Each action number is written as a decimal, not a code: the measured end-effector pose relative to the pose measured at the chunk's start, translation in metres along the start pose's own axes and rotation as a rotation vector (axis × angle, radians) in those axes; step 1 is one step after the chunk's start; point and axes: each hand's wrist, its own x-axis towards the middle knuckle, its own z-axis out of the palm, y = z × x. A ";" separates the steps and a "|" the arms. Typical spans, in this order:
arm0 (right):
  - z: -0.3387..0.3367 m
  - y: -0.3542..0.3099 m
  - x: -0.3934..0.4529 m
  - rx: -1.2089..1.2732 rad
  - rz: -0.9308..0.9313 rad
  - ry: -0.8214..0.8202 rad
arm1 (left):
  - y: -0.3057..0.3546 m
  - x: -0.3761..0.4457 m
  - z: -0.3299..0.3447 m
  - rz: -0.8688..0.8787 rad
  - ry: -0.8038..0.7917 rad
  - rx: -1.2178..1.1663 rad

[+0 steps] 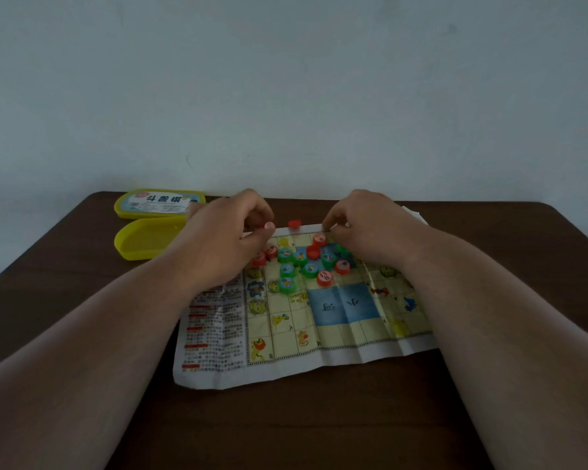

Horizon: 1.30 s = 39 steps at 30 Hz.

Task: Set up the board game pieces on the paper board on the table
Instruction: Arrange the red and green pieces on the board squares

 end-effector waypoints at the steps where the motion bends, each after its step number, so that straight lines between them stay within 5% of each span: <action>1: 0.000 0.000 0.000 0.000 0.009 0.001 | 0.000 0.000 0.000 -0.010 -0.021 0.012; 8: -0.003 -0.001 -0.003 0.149 0.077 0.013 | -0.004 0.001 -0.002 -0.019 -0.133 0.230; 15: -0.005 -0.004 -0.003 0.127 0.053 -0.034 | 0.002 0.011 -0.013 -0.028 0.042 0.135; 24: -0.004 -0.001 0.001 0.087 0.091 -0.042 | 0.043 0.065 0.001 0.191 -0.358 0.290; 29: 0.000 0.005 0.006 0.092 0.088 -0.065 | 0.047 0.079 0.010 0.185 -0.439 0.347; 39: -0.002 0.010 0.005 0.146 0.059 -0.031 | 0.040 0.063 -0.002 0.065 -0.199 -0.002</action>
